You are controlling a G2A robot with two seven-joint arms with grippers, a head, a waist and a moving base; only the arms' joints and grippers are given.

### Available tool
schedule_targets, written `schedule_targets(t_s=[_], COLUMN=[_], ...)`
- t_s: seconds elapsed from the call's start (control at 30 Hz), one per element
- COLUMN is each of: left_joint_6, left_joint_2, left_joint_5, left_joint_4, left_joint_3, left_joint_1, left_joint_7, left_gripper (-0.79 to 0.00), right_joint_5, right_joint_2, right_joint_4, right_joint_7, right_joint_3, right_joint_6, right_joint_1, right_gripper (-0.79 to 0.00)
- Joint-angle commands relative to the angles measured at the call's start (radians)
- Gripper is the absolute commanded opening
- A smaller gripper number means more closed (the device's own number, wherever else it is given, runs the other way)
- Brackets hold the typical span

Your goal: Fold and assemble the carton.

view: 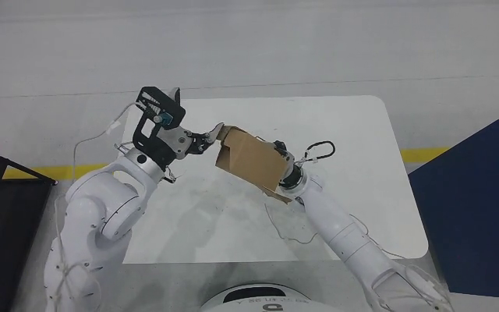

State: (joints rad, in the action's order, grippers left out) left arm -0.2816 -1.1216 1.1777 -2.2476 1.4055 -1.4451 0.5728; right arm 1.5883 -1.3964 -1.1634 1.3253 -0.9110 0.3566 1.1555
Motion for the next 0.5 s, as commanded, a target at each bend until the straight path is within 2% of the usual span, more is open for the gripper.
schedule_targets(t_s=[0.0, 0.3, 0.47], left_joint_6=[0.003, 0.007, 0.005], left_joint_2=[-0.001, -0.003, -0.001], left_joint_5=[0.009, -0.022, -0.096], left_joint_4=[0.009, 0.012, 0.005], left_joint_3=[-0.016, -0.023, 0.024], left_joint_1=[0.006, 0.028, 0.025], left_joint_7=[-0.003, -0.001, -0.010], left_gripper=[0.000, 0.000, 0.000], right_joint_5=[-0.002, -0.006, -0.009], right_joint_2=[-0.002, -0.010, -0.013], right_joint_4=[0.001, 0.003, 0.003], right_joint_7=[0.000, 0.003, 0.006], right_joint_3=[-0.002, -0.009, -0.014], right_joint_6=[0.002, 0.009, 0.016], right_joint_1=[0.000, 0.002, 0.005], right_gripper=[-0.785, -0.785, -0.785])
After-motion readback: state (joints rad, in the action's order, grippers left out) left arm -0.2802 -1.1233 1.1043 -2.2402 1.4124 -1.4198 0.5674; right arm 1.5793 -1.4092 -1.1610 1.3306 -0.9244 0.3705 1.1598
